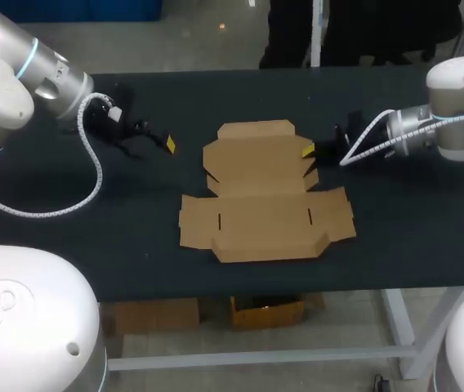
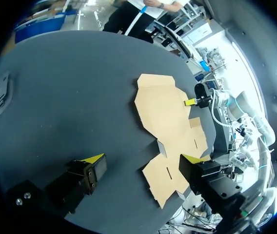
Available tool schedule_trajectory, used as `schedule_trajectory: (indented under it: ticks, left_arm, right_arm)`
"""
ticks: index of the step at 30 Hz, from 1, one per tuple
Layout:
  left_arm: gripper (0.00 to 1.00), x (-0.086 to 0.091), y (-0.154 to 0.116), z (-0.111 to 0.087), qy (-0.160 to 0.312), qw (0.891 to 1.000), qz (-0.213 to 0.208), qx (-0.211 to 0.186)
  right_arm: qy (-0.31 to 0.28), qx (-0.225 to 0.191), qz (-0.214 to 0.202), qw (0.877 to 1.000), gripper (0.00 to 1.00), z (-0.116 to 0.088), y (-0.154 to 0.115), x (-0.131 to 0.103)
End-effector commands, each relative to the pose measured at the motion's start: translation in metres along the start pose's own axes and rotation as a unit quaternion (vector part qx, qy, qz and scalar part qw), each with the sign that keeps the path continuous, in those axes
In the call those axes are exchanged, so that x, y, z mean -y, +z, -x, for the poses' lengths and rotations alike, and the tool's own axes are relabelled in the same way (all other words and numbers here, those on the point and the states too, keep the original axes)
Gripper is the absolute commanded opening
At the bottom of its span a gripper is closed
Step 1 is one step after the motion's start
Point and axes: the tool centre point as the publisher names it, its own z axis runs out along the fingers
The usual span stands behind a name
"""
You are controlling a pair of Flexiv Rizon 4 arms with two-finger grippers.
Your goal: Assemble the packaging by folding the flat box into shape, placing the metal phone stand inside, and closing the box properly
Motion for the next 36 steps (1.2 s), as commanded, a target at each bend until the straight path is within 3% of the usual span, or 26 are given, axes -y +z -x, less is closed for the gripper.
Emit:
schedule_trajectory:
  ticks: [1, 19, 36]
  left_arm:
    - [1.0, 0.001, 0.0, 0.0, 0.002, 1.0, 0.002, -0.001]
    - [1.0, 0.012, 0.002, -0.003, 0.042, 0.999, -0.014, -0.017]
    - [1.0, 0.012, 0.002, -0.003, 0.042, 0.999, -0.014, -0.017]
  right_arm:
    - [-0.008, -0.008, 0.008, 1.0, 0.0, -0.001, -0.002, 0.005]
    - [-0.082, -0.044, 0.042, 0.995, 0.0, -0.027, -0.017, 0.014]
    - [-0.082, -0.044, 0.042, 0.995, 0.0, -0.027, -0.017, 0.014]
